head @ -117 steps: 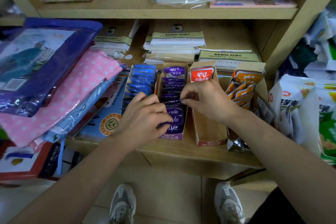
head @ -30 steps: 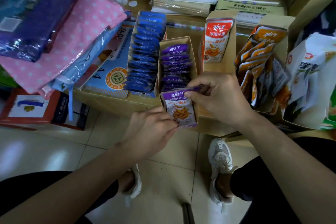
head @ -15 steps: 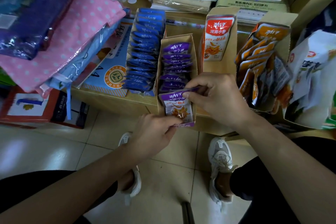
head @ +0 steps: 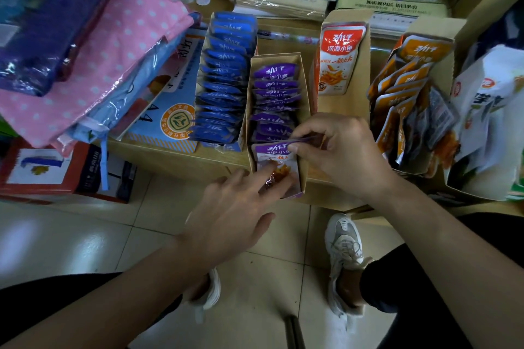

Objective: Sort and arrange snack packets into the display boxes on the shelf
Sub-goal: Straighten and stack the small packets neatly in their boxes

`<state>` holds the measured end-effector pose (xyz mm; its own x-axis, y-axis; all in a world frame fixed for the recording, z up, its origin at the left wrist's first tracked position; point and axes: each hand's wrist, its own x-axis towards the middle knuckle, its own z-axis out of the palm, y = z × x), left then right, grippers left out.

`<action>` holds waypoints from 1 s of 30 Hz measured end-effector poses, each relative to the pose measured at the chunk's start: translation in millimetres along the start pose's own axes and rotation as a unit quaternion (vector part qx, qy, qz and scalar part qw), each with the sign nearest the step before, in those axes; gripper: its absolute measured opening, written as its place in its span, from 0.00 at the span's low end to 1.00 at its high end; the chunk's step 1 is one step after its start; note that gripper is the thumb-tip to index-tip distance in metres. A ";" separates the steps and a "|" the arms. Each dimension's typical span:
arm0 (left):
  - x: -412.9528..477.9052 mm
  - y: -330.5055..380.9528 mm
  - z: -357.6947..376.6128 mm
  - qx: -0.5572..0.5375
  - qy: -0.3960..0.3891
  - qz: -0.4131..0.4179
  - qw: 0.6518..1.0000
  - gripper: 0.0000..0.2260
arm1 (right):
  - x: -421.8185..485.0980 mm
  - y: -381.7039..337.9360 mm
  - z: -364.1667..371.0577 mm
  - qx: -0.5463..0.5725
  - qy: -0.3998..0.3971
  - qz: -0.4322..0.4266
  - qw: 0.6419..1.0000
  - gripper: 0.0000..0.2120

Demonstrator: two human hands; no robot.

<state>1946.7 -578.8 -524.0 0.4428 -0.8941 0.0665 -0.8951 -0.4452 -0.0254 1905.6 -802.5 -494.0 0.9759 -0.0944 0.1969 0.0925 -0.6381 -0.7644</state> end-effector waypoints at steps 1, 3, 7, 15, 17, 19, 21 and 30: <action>2.1 -3.3 -1.6 -0.007 -0.006 0.026 1.000 0.33 | 0.0 0.2 0.6 0.000 0.001 0.001 1.000 0.09; 7.7 -10.6 -3.9 -0.004 -0.018 0.077 0.997 0.32 | 0.5 0.4 1.2 0.001 0.002 0.003 1.000 0.08; 14.0 -17.7 -9.7 0.037 0.000 0.122 0.992 0.24 | 1.2 2.3 1.4 0.004 0.005 0.007 1.000 0.07; 44.4 -43.4 -18.4 0.101 0.003 0.318 0.943 0.25 | 3.0 3.9 -0.2 -0.011 0.001 0.003 1.000 0.08; 51.9 -42.9 -14.2 0.107 -0.045 0.319 0.941 0.32 | 4.1 4.8 -0.9 -0.015 0.004 0.010 1.000 0.07; 56.5 -37.9 -13.3 0.111 -0.076 0.320 0.938 0.33 | 5.3 6.5 -1.7 -0.021 0.016 0.013 1.000 0.05; 59.7 -34.0 -15.6 0.120 -0.079 0.322 0.936 0.32 | 6.6 7.4 -1.7 -0.026 0.020 0.014 0.999 0.05; 64.1 -20.1 -24.0 0.132 -0.092 0.270 0.949 0.31 | 7.7 6.0 -0.3 -0.048 0.020 0.008 0.999 0.06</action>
<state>1991.9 -626.0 -495.4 -0.0537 -0.9780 -0.2018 -0.9607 0.1057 -0.2567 1913.7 -807.2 -496.9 0.9681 -0.1355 0.2109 0.0548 -0.7067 -0.7054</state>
